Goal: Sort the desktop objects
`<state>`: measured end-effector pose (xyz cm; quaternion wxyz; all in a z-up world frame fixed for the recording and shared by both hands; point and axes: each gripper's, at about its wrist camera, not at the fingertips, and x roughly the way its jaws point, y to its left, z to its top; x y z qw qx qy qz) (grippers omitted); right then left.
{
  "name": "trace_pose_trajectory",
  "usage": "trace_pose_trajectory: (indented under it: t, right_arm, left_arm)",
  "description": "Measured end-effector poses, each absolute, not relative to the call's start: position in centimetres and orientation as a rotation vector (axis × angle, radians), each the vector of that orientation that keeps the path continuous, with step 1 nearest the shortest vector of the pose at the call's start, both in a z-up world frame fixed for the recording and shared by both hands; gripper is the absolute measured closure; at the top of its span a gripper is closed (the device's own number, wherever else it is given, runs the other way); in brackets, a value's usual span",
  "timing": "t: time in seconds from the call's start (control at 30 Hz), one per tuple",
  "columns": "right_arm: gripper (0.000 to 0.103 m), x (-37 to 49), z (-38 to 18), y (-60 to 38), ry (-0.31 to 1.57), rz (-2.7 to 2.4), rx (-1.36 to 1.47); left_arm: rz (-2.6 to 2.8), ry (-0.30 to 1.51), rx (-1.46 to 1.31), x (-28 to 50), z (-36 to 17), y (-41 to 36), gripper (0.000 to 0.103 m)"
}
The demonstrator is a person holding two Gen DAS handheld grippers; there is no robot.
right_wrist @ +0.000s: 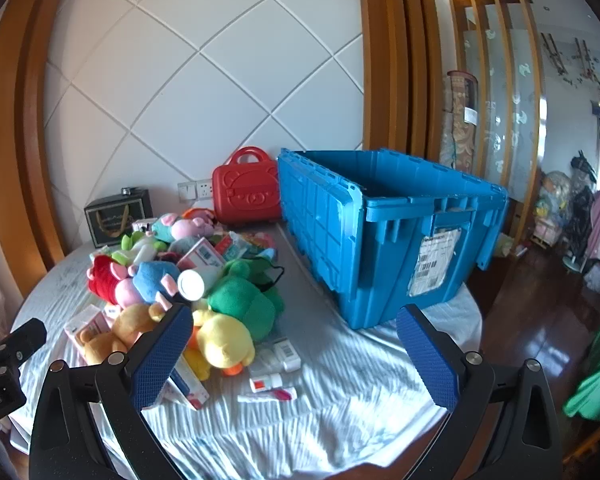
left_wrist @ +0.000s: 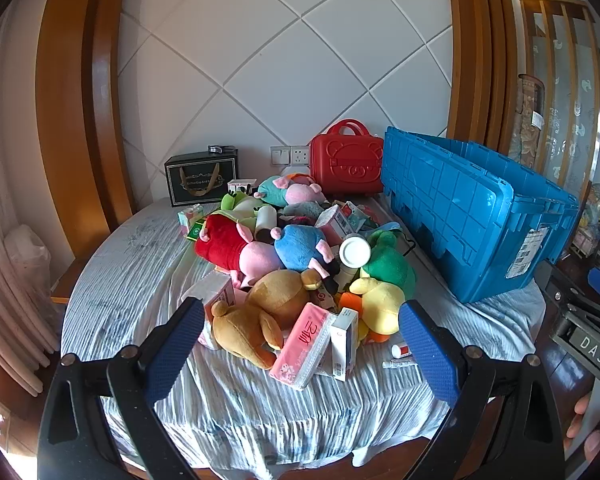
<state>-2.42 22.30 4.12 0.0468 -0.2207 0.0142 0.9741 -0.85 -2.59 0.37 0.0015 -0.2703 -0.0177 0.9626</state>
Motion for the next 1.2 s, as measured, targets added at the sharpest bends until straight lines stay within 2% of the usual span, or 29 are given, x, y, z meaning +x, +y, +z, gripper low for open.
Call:
trace_pose_trajectory:
  t: [0.23, 0.6, 0.7, 0.97, 1.2]
  right_arm:
    - [0.0, -3.5, 4.1, 22.5, 0.198, 2.903, -0.706]
    - [0.0, -4.5, 3.3, 20.1, 0.046, 2.881, -0.69]
    - [0.0, -4.9, 2.2, 20.3, 0.066, 2.88, -0.724]
    - [0.0, -8.7, -3.6, 21.8, -0.004, 2.858, -1.022]
    - [0.0, -13.1, -9.2, 20.7, -0.069, 3.049, -1.333]
  left_arm:
    - [3.013, -0.064, -0.856, -2.2, 0.1, -4.0, 0.004]
    - [2.982, -0.111, -0.849, -5.1, -2.2, -7.8, 0.004]
    - [2.957, -0.117, -0.905, -6.3, -3.9, -8.4, 0.004]
    - [2.88, -0.031, -1.103, -8.8, -9.5, -6.6, 0.008]
    - [2.908, -0.003, -1.25, -10.4, -13.5, -4.0, 0.01]
